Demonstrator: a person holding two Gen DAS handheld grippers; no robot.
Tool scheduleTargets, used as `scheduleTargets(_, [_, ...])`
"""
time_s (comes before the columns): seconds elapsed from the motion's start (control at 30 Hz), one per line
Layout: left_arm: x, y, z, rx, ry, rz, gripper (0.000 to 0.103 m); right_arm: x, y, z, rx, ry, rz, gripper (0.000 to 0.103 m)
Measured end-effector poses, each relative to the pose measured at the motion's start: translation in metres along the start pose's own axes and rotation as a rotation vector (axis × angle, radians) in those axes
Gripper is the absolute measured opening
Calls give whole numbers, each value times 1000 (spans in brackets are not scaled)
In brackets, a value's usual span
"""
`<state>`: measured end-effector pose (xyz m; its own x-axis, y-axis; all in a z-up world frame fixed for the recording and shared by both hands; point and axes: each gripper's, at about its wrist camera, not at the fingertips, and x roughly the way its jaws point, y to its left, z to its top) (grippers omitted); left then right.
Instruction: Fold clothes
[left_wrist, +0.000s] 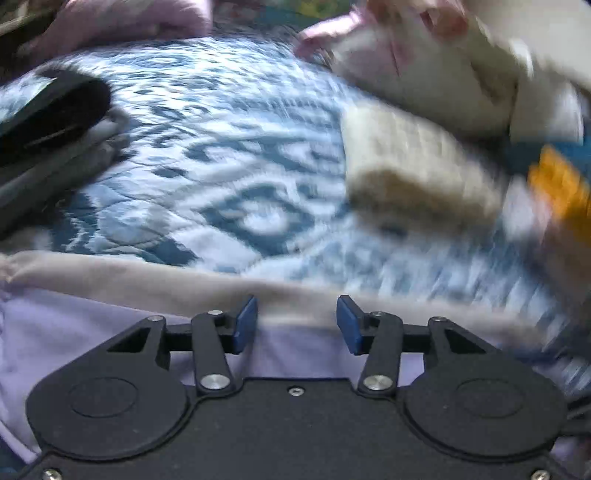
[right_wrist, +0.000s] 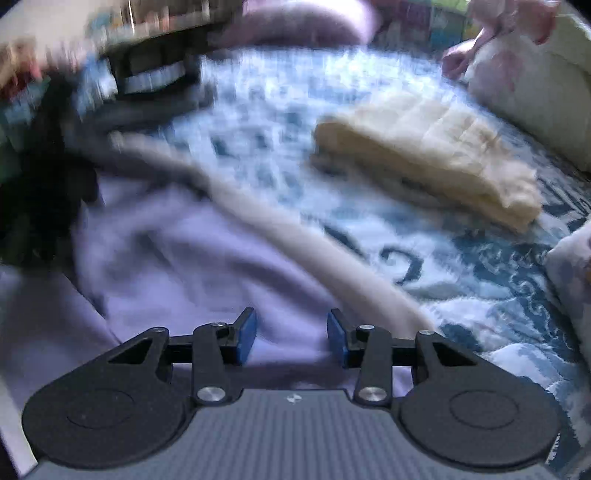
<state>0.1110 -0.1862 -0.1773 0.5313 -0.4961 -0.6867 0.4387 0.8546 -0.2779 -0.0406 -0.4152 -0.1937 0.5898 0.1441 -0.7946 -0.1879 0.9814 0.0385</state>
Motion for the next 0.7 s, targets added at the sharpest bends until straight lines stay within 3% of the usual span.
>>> scheduleTargets(0.07, [-19,6,1,32,-28,35,46,4,-1,3,18,7,-2,44])
scheduleTargets(0.2, [-38,7,-9,95,18,-47,46,-11,4,9,11,-39,29,44])
scheduleTargets(0.3, [-27,-30,-28,310,70,-77,46,-13,14,16,-10,-59,92,42])
scheduleTargets(0.33, [-18,-43,-34,393,81,-52,47,-8,18,21,-17,-54,97,42])
scheduleTargets(0.4, [7,-62,-41,519,68,69,53,3,26,29,-31,-43,109,42])
scheduleTargets(0.53, [11,-44,-15,360,29,78,52,40,19,51,60,13,79,37])
scheduleTargets(0.7, [-28,10,-3,192,-34,117,49,28,20,63,77,-31,92,38])
